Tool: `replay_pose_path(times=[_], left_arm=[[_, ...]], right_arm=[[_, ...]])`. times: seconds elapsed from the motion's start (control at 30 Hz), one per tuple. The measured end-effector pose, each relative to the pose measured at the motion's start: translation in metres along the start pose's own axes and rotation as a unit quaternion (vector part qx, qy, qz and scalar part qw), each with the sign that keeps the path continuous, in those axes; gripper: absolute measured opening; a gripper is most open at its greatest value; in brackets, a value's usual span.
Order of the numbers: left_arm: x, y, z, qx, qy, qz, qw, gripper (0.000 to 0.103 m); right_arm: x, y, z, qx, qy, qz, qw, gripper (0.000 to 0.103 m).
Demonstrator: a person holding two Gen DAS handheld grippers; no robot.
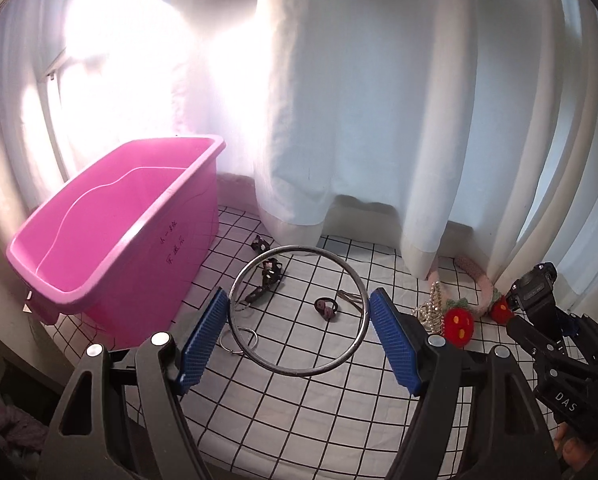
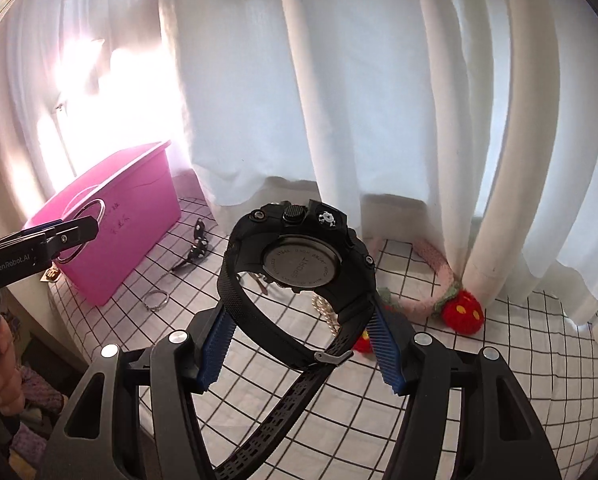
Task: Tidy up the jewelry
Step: 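Carry the silver bangle and black watch over the pink tub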
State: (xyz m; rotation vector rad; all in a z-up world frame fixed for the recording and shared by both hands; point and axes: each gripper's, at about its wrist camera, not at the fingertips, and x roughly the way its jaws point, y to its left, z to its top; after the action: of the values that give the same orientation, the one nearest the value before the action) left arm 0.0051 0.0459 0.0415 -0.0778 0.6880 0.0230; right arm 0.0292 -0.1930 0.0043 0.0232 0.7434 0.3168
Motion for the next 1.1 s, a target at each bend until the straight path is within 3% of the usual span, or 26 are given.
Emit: replay_pose_path(times=[0.23,0.47,0.73,0.93,1.1], left_arm=[[-0.032,0.066,0.03,-0.036,-0.031,0.054,0.9974,0.071],[-0.026,0.148,0.052,-0.065,-0.039,0.096,0.9925,0.071],[0.004,0.23,0.076,-0.096,-0.037,0.112,0.9885,0.071],[0.047,0.268,0.085,-0.114,-0.004,0.107,0.9877,0.071],[0.08,0.282,0.085,-0.123,0.034,0.1,0.9868,0.071]], right_arm=[[0.014,0.07,0.063,-0.046,-0.029,0.072,0.996,0.06],[0.056,0.151,0.12,-0.075,-0.039,0.136,0.987,0.06],[0.125,0.23,0.178,-0.1,-0.013,0.188,0.977,0.06],[0.183,0.28,0.204,-0.12,0.027,0.203,0.972,0.06],[0.234,0.3,0.209,-0.129,0.088,0.199,0.967,0.06]])
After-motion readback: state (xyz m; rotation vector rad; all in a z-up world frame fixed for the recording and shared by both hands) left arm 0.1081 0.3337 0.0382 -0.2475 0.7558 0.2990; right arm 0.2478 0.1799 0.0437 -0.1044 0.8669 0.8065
